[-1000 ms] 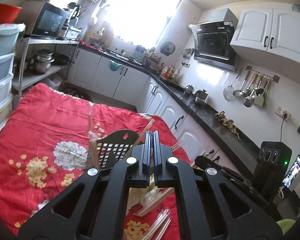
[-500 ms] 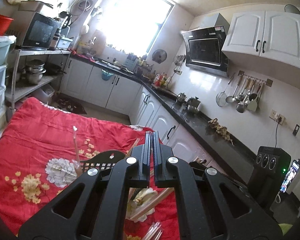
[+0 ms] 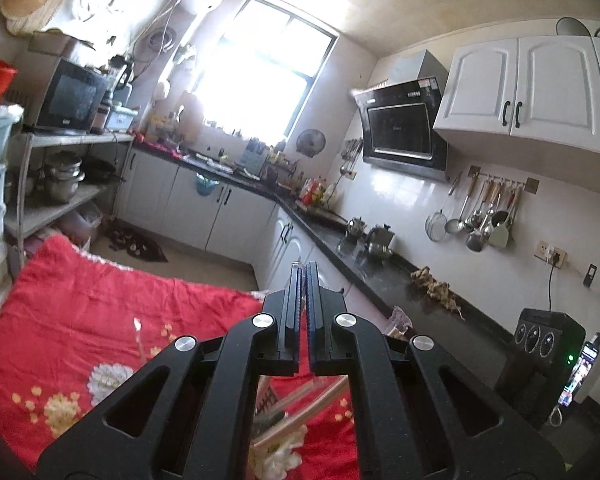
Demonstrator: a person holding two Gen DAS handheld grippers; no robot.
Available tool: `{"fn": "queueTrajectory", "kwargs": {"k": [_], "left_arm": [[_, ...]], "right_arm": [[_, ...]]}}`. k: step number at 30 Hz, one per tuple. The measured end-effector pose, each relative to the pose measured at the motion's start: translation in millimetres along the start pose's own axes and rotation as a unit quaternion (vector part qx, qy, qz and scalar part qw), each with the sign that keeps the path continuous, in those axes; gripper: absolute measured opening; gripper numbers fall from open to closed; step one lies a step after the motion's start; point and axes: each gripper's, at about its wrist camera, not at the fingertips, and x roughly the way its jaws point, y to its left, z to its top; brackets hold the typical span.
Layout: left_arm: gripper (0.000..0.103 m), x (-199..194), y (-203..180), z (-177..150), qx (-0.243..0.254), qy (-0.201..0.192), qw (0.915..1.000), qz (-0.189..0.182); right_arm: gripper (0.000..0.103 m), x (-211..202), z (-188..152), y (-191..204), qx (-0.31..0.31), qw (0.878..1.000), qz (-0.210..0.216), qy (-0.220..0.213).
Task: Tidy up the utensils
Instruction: 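Lift both held chopsticks upright and carry them above the caddy, then open both tools to drop the chopsticks into the caddy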
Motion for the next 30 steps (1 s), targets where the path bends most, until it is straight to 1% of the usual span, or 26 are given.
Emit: {"fn": "queueTrajectory", "kwargs": {"k": [6,11,13,15,23,30], "left_arm": [[0.0,10.5,-2.6,14.7,0.005,-0.015,0.9998,0.008],[0.0,20.8,0.9,16.9,0.001,-0.022,0.9997,0.009],[0.0,25.1,3.3,15.8,-0.002,-0.021,0.9998,0.002],[0.0,29.3,3.3,13.2,0.003,-0.024,0.9997,0.005],[0.0,49.5,13.1,-2.5,-0.001,-0.013,0.9998,0.013],[0.0,63.0,22.6,-18.5,-0.01,0.003,0.9998,0.016]], "right_arm": [[0.006,3.4,16.8,-2.7,-0.006,1.0,-0.008,-0.018],[0.006,4.7,27.5,-8.6,-0.01,0.999,-0.022,-0.038],[0.006,6.0,30.2,-11.7,-0.015,0.998,-0.034,-0.049],[0.006,7.8,30.6,-17.2,-0.017,0.997,-0.04,-0.056],[0.006,20.4,24.7,-33.9,-0.016,0.996,-0.056,-0.062],[0.006,36.8,8.0,-45.9,-0.009,0.997,-0.065,-0.043]]}}
